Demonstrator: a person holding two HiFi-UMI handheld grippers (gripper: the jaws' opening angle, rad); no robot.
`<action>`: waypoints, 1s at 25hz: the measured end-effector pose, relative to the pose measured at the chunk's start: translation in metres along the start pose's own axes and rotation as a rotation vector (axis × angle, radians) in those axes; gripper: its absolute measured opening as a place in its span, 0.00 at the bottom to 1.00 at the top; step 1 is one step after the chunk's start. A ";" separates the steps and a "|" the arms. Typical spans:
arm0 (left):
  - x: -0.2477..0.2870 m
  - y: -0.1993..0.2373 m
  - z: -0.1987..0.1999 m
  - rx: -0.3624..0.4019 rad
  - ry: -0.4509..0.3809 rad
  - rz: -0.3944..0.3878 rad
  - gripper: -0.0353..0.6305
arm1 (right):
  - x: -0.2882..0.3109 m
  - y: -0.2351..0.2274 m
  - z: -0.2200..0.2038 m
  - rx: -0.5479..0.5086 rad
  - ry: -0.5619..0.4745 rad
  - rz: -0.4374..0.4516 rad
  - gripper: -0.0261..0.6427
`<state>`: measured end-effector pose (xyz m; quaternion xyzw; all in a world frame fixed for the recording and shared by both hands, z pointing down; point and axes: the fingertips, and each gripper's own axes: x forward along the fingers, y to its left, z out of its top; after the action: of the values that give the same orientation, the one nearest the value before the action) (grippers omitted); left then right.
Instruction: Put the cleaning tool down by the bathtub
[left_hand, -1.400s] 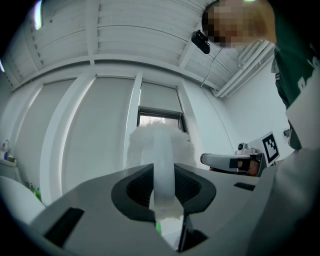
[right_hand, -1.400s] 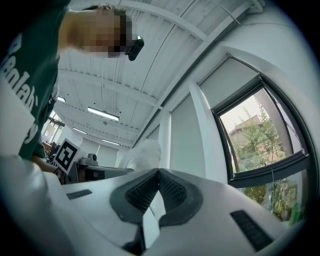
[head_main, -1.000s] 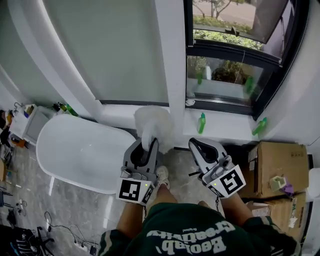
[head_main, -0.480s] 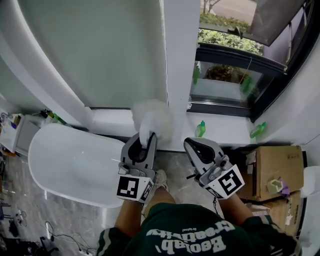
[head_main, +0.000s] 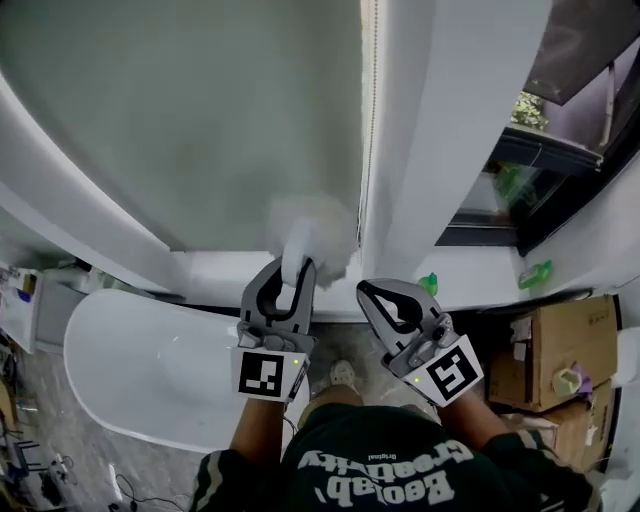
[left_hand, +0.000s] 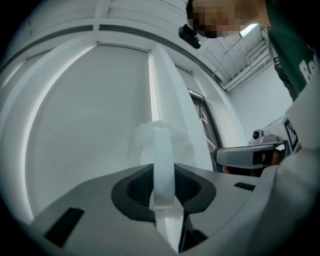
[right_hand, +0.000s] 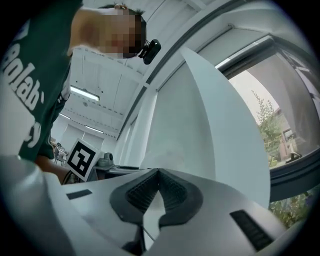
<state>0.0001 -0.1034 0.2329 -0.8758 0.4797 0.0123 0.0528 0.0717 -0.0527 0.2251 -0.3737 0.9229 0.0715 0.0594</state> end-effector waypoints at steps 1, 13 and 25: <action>0.012 0.014 -0.003 -0.011 0.004 -0.006 0.20 | 0.016 -0.008 -0.004 0.008 0.011 -0.008 0.06; 0.032 0.045 -0.012 -0.028 -0.002 -0.033 0.20 | 0.053 -0.028 -0.011 -0.009 0.019 -0.049 0.06; 0.037 0.051 -0.039 -0.075 0.031 -0.007 0.20 | 0.057 -0.043 -0.036 0.001 0.092 -0.064 0.06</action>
<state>-0.0240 -0.1659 0.2652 -0.8790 0.4764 0.0166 0.0127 0.0592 -0.1285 0.2476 -0.4059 0.9123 0.0519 0.0195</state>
